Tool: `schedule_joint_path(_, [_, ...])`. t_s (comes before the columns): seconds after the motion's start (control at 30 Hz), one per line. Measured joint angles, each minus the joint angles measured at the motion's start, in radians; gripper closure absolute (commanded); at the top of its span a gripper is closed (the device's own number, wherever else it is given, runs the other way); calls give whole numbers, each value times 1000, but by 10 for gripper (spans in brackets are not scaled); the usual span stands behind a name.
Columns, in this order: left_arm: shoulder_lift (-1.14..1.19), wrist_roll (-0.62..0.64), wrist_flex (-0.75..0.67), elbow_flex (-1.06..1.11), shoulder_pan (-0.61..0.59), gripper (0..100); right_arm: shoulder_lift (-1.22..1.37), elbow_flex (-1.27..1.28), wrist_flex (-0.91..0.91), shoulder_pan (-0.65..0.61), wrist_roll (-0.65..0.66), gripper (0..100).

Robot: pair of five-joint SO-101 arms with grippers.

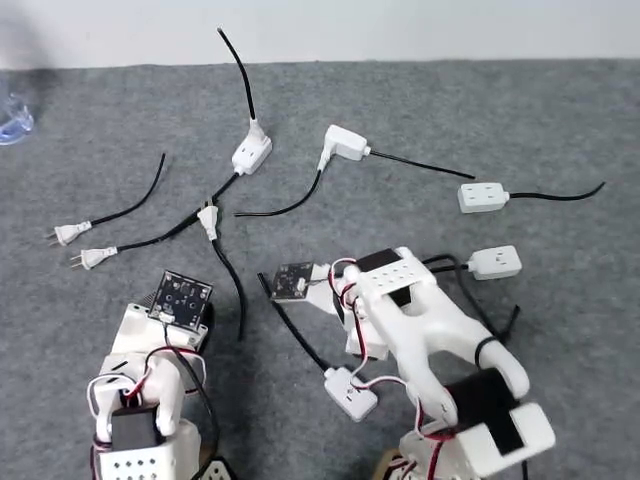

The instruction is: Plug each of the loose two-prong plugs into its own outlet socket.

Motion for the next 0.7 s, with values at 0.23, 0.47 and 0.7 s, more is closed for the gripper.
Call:
schedule_joint_path(0.23, [0, 0, 0, 0, 0, 765, -285, -48, 230, 8, 2, 988])
schedule_joint_path(0.47, [0, 0, -17, 0, 25, 765, -601, -46, 249, 189, -244, 989])
schedule_joint_path(0.7, [0, 0, 114, -2, 100, 764, -776, 175, 46, 404, -617, 989])
